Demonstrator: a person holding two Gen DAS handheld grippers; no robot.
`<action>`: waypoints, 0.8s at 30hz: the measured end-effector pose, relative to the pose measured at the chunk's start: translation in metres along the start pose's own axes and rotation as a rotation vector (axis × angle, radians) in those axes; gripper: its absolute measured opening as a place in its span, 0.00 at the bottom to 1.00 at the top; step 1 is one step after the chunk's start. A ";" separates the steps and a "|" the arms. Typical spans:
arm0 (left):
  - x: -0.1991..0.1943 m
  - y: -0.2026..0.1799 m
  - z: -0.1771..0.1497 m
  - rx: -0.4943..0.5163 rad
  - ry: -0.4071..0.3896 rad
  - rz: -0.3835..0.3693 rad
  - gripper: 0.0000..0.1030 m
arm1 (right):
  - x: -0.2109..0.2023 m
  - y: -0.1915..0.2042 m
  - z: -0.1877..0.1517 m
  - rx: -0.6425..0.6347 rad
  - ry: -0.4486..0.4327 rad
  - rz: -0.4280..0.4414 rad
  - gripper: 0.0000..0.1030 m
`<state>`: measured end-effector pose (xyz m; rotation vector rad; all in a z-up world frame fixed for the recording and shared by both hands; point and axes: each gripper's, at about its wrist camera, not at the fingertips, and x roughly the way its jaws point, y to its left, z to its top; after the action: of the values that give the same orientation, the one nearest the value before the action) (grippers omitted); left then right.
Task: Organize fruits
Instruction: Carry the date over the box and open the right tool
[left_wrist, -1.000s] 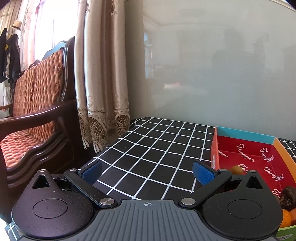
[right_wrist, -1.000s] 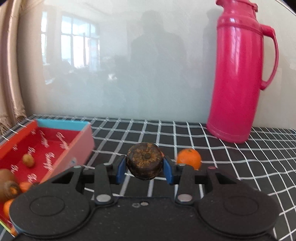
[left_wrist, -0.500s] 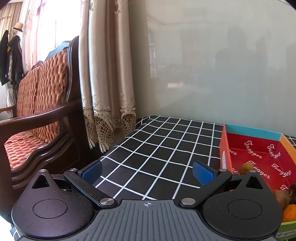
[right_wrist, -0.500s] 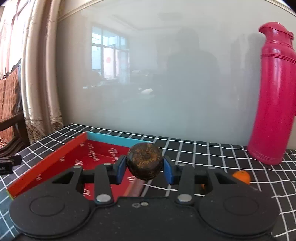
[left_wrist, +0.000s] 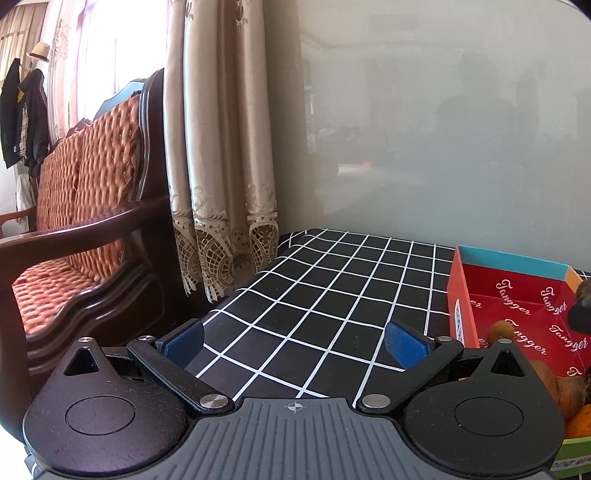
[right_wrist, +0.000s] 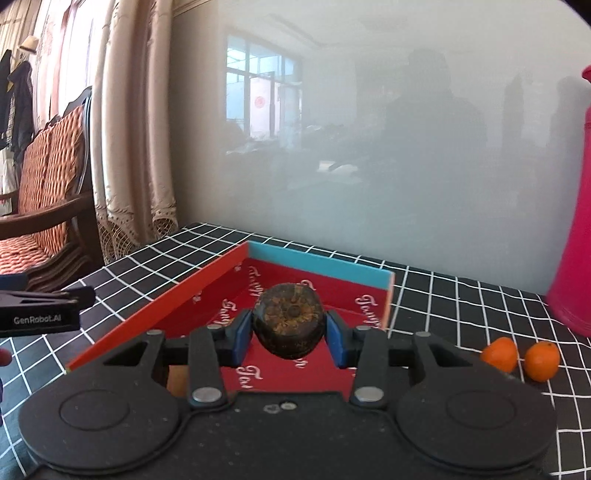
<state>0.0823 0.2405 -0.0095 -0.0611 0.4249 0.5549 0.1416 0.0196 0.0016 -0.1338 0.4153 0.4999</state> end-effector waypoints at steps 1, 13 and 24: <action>0.000 -0.001 0.000 -0.001 0.001 -0.001 1.00 | 0.002 0.003 -0.001 -0.013 0.008 -0.005 0.41; -0.011 -0.025 0.002 0.012 -0.025 -0.048 1.00 | -0.041 -0.069 -0.002 0.156 -0.180 -0.211 0.66; -0.025 -0.055 0.005 0.012 -0.043 -0.099 1.00 | -0.064 -0.129 -0.017 0.327 -0.185 -0.278 0.67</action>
<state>0.0936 0.1826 0.0019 -0.0583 0.3813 0.4559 0.1474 -0.1245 0.0159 0.1684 0.2863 0.1637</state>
